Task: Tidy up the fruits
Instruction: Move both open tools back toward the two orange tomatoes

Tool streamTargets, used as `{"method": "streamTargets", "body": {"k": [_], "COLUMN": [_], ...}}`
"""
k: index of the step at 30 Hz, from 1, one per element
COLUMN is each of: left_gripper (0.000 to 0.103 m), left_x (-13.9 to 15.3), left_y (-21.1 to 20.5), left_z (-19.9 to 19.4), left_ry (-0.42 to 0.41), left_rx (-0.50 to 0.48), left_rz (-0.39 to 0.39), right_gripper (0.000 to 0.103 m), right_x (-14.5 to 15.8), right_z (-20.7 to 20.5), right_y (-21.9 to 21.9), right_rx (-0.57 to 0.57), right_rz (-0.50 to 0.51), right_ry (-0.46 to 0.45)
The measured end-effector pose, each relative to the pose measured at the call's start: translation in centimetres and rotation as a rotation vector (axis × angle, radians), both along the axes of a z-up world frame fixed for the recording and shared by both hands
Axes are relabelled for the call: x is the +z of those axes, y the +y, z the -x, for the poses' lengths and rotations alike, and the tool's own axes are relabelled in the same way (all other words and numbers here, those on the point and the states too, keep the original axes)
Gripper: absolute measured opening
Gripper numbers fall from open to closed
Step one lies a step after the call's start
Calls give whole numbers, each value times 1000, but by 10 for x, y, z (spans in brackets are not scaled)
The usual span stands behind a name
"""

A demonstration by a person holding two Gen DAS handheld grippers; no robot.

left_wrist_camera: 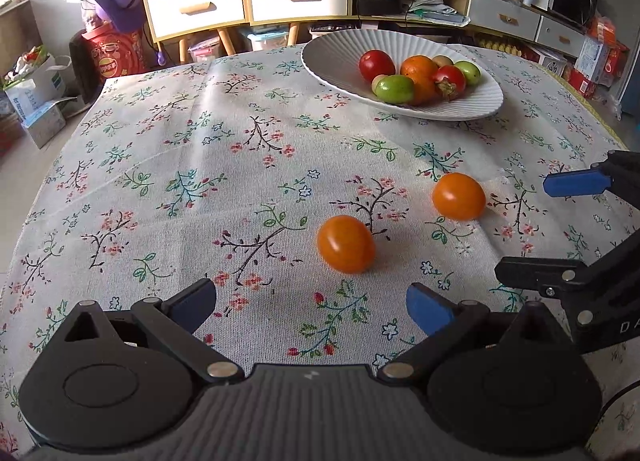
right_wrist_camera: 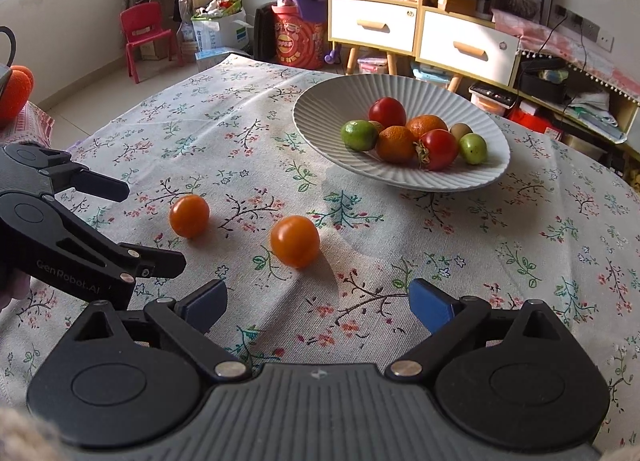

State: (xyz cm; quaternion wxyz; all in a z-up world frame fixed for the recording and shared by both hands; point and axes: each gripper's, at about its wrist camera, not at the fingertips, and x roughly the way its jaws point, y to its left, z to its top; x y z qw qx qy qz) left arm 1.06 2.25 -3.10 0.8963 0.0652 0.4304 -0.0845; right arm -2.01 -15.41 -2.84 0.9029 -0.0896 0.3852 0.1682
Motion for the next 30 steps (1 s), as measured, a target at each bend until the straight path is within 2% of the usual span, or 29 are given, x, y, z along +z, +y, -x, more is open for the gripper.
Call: {"method": "streamTargets", "body": {"k": [4, 8, 13, 20, 24, 28, 30], "left_gripper": [97, 97, 97, 97, 96, 92, 87], "left_x": [-6, -7, -9, -16, -18, -19, -18], "left_y": [8, 18, 21, 21, 17, 14, 11], "left_z": [4, 8, 12, 12, 10, 7, 6], "left_ry": [1, -7, -32, -105, -145, -172, -180], "left_rx": [17, 35, 24, 2, -10, -23, -32], "left_rz": [-8, 30, 36, 63, 74, 84, 89], "right_gripper": [97, 99, 101, 101, 94, 78, 71], "right_x": [-9, -12, -14, -17, -15, -13, -12], "right_z": [2, 4, 2, 0, -6, -10, -12], "right_y": [3, 3, 5, 9, 10, 10, 11], "right_rx": [15, 28, 34, 47, 36, 29, 31], "right_rz": [23, 34, 30, 29, 14, 12, 13], "right_ry": [19, 14, 1, -45, -73, -97, -102]}}
